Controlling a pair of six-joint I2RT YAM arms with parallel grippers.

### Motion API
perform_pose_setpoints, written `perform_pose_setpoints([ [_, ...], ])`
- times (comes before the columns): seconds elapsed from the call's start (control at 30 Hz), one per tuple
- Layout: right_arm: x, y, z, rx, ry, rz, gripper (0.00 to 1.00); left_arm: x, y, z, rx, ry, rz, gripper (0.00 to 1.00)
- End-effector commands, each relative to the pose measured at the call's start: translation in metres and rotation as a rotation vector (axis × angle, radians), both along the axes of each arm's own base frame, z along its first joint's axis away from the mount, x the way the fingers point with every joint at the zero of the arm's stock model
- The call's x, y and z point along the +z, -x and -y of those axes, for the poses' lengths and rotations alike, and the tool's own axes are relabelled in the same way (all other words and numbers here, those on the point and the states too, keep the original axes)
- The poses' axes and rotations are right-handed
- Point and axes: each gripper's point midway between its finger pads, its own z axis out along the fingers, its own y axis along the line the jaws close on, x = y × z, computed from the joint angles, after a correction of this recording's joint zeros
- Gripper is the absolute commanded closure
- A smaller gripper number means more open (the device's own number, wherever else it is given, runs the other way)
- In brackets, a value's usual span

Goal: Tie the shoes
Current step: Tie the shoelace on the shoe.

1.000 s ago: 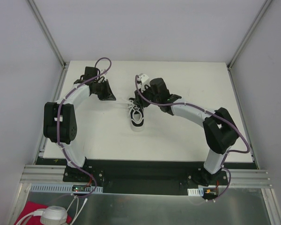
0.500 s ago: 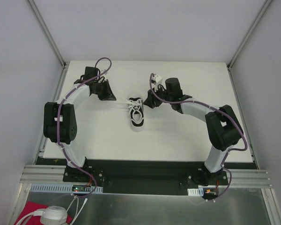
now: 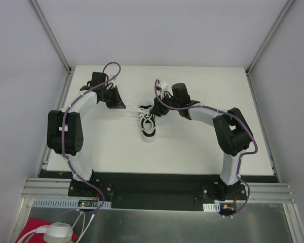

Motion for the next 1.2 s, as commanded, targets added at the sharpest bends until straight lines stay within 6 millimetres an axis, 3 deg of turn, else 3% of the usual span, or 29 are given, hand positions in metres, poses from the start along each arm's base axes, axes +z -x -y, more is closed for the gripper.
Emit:
perform_pose_setpoints([
  [0.0,0.014,-0.011,-0.011,0.027,-0.037,0.035,0.60,0.012,-0.001,0.007,-0.022,0.014,0.018,1.00],
  [0.47,0.004,-0.006,-0.012,0.035,-0.036,-0.005,0.63,0.012,-0.001,0.007,-0.022,0.013,0.018,1.00],
  [0.67,0.006,-0.010,-0.014,0.024,-0.040,-0.009,0.55,0.012,0.000,0.007,-0.021,0.012,0.019,1.00],
  [1.17,0.008,-0.007,-0.031,0.032,-0.017,-0.013,0.53,0.013,0.001,0.007,-0.025,0.016,0.019,1.00],
])
